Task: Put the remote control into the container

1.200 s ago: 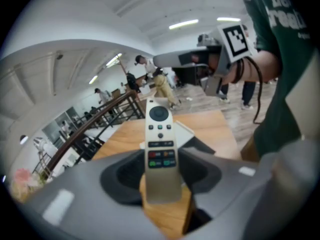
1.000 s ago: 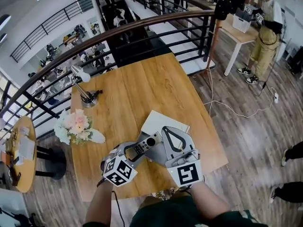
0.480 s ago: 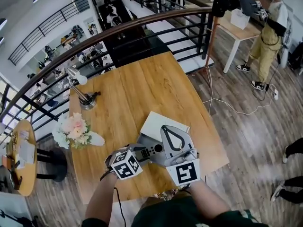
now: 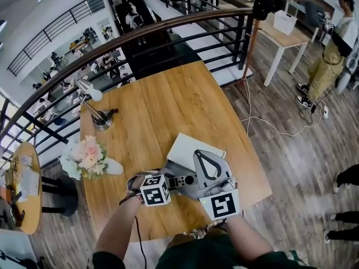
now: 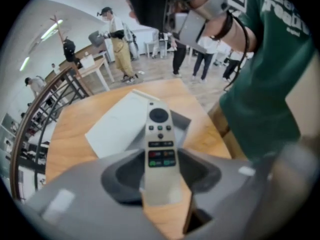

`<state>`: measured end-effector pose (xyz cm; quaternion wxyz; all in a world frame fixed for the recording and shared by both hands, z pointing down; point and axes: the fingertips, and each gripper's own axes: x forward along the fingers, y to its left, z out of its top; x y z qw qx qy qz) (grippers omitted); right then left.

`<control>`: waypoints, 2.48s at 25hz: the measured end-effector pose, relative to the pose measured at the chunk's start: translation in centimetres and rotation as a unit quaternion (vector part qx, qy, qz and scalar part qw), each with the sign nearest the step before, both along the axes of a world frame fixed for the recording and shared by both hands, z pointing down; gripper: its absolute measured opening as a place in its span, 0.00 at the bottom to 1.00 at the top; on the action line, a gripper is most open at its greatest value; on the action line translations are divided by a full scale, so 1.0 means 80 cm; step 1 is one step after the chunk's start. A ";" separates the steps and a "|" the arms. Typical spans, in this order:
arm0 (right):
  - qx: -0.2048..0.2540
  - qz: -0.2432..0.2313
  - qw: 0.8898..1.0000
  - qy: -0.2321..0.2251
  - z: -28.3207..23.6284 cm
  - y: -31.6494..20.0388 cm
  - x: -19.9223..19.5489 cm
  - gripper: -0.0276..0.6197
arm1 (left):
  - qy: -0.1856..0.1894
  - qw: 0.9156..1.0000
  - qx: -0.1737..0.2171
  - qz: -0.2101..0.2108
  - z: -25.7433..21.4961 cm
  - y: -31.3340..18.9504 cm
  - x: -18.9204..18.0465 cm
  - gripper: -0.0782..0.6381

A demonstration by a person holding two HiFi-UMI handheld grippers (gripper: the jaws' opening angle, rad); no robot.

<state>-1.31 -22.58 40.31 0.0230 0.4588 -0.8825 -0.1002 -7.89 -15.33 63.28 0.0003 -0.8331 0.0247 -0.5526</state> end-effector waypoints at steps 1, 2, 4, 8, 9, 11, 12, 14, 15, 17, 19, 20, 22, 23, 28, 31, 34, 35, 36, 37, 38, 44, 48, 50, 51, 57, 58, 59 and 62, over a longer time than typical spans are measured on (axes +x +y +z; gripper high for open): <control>-0.001 0.002 1.000 -0.002 0.000 -0.001 0.001 0.07 | -0.006 1.000 -0.005 0.008 0.005 -0.001 0.000 0.39; -0.001 0.004 1.000 -0.002 0.000 -0.002 0.002 0.07 | -0.010 1.000 -0.010 0.016 0.010 -0.001 -0.001 0.39; -0.003 0.008 1.000 0.000 0.002 -0.005 0.004 0.07 | -0.018 0.999 -0.019 0.031 0.019 -0.002 -0.001 0.39; -0.007 0.016 1.000 0.003 0.006 -0.009 0.007 0.07 | -0.041 0.997 -0.029 0.065 0.035 -0.004 -0.001 0.39; -0.008 0.018 1.000 0.001 0.006 -0.009 0.008 0.07 | -0.044 0.996 -0.031 0.072 0.038 -0.005 0.000 0.39; -0.009 0.021 1.000 0.000 0.006 -0.009 0.008 0.07 | -0.049 0.994 -0.039 0.087 0.044 -0.004 0.002 0.39; -0.010 0.023 1.000 0.000 0.007 -0.009 0.008 0.07 | -0.052 0.993 -0.042 0.095 0.048 -0.003 0.003 0.39; -0.011 0.025 1.000 0.001 0.009 -0.009 0.008 0.07 | -0.059 0.991 -0.048 0.110 0.056 -0.003 0.004 0.39; -0.012 0.026 1.000 0.002 0.010 -0.009 0.009 0.07 | -0.063 0.990 -0.050 0.116 0.059 -0.002 0.004 0.39; -0.011 0.027 1.000 0.003 0.011 -0.008 0.008 0.07 | -0.071 0.988 -0.055 0.127 0.065 -0.002 0.003 0.39; -0.011 0.028 1.000 0.002 0.012 -0.006 0.009 0.07 | -0.079 0.986 -0.059 0.136 0.071 -0.002 0.002 0.39; -0.012 0.030 0.999 0.003 0.014 -0.005 0.010 0.07 | -0.081 0.985 -0.061 0.139 0.074 -0.002 0.002 0.39; -0.014 0.032 0.999 0.006 0.017 -0.003 0.011 0.07 | -0.084 0.983 -0.064 0.147 0.080 -0.003 0.003 0.39; -0.015 0.033 0.999 0.007 0.018 -0.002 0.011 0.07 | -0.085 0.983 -0.065 0.150 0.082 -0.004 0.002 0.39; -0.025 0.037 0.999 0.018 0.027 0.002 0.017 0.07 | -0.096 0.980 -0.061 0.162 0.093 -0.007 0.003 0.39; -0.028 0.042 0.999 0.017 0.030 0.002 0.023 0.07 | -0.102 0.980 -0.048 0.163 0.099 -0.017 0.006 0.39; -0.027 0.046 0.998 0.015 0.030 0.004 0.030 0.07 | -0.109 0.978 -0.043 0.171 0.104 -0.022 0.012 0.39; -0.028 0.047 0.998 0.018 0.032 0.005 0.032 0.07 | -0.112 0.977 -0.043 0.176 0.106 -0.022 0.014 0.39; -0.030 0.048 0.998 0.022 0.034 0.006 0.035 0.07 | -0.115 0.976 -0.043 0.180 0.109 -0.021 0.015 0.39; -0.032 0.049 0.998 0.023 0.035 0.006 0.037 0.07 | -0.120 0.974 -0.043 0.185 0.111 -0.021 0.016 0.39; -0.032 0.051 0.998 0.021 0.035 0.007 0.040 0.07 | -0.125 0.973 -0.042 0.188 0.114 -0.021 0.016 0.39; -0.039 0.059 0.997 0.022 0.037 0.009 0.058 0.07 | -0.135 0.972 -0.043 0.189 0.122 -0.025 0.023 0.39; -0.041 0.064 0.997 0.014 0.038 0.013 0.067 0.07 | -0.142 0.969 -0.047 0.196 0.125 -0.021 0.025 0.39; -0.042 0.067 0.997 0.009 0.037 0.014 0.071 0.07 | -0.146 0.967 -0.046 0.202 0.127 -0.019 0.026 0.39; -0.045 0.068 0.997 0.009 0.038 0.015 0.073 0.07 | -0.149 0.966 -0.043 0.207 0.129 -0.018 0.025 0.39; -0.045 0.071 0.996 0.005 0.043 0.021 0.086 0.07 | -0.153 0.964 -0.042 0.212 0.142 -0.010 0.029 0.39; -0.046 0.072 0.996 0.002 0.043 0.021 0.089 0.07 | -0.151 0.965 -0.044 0.210 0.143 -0.009 0.030 0.40; -0.047 0.073 0.996 0.002 0.044 0.021 0.091 0.07 | -0.149 0.966 -0.045 0.207 0.143 -0.008 0.030 0.40; -0.046 0.074 0.996 -0.004 0.042 0.022 0.096 0.07 | -0.150 0.968 -0.039 0.198 0.142 -0.011 0.028 0.40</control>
